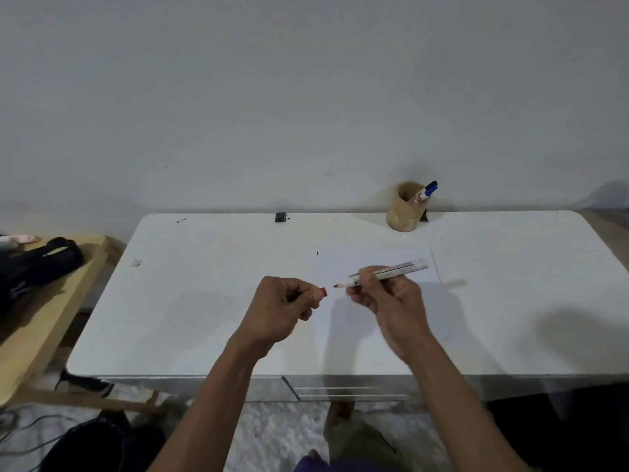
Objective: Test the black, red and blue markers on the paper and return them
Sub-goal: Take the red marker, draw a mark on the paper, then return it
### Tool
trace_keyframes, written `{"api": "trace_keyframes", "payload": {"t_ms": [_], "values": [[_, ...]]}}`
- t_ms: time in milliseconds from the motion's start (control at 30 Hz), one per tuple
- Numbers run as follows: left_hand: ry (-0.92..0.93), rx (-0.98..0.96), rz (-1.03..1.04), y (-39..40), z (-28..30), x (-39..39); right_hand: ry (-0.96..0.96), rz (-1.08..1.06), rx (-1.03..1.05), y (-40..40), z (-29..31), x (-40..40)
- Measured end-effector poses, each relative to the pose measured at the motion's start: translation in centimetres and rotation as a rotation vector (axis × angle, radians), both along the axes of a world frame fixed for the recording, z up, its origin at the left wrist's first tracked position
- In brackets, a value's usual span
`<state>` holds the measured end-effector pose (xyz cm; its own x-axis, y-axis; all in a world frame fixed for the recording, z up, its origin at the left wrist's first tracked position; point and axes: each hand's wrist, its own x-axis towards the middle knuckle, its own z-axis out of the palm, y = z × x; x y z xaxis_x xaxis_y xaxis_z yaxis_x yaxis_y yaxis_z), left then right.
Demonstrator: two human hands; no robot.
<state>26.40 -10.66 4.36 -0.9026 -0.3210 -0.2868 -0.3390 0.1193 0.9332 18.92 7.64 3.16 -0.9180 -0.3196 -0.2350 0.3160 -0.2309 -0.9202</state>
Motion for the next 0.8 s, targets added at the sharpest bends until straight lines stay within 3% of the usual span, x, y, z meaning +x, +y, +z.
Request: {"api": "trace_keyframes", "payload": {"t_ms": [100, 300, 467, 800], "values": [[-0.054, -0.084, 0.102, -2.3, -1.2, -1.4, -0.009, -0.098, -0.040, 0.5, 0.1, -3.8], [-0.106, -0.390, 0.278, -4.7, -4.3, -6.9, -0.016, -0.094, 0.038, -0.6, -1.6, -8.2], [-0.132, -0.584, 0.246, -6.5, -7.6, -11.9, -0.044, -0.067, 0.111, -2.0, -3.6, -10.0], [-0.283, -0.717, 0.098, -9.4, -11.1, -16.8, -0.103, -0.049, 0.177, -2.4, -6.0, -12.0]]}}
